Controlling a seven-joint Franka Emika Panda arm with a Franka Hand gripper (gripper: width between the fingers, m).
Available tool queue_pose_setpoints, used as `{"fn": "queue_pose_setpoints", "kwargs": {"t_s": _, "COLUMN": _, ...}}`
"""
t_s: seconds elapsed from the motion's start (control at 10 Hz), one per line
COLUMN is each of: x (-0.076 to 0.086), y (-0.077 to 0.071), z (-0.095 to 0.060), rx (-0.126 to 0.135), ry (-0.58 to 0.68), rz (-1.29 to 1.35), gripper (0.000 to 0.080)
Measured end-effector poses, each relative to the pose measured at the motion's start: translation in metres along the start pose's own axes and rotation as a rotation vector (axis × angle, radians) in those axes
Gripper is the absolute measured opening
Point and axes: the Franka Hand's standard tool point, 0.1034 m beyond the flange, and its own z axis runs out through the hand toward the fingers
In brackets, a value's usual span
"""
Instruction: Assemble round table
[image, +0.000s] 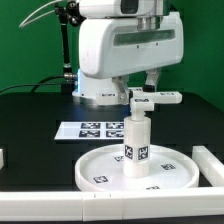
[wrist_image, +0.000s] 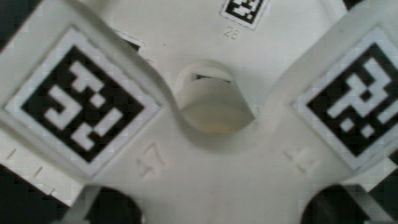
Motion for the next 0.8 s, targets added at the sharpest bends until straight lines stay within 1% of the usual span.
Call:
{"fn": "queue_pose_setpoints", "kwargs": {"t_s": 0.5, "x": -0.003, "y": -0.002, "z": 0.01, "rx": 0.012, "ry": -0.012, "rz": -0.011, "gripper": 0.0443}}
{"fn": "queue_pose_setpoints", "kwargs": {"t_s": 0.8, "x": -0.005, "y": -0.002, "z": 0.02, "rx": 0.023, "ry": -0.022, "rz": -0.043, "gripper": 0.0443}}
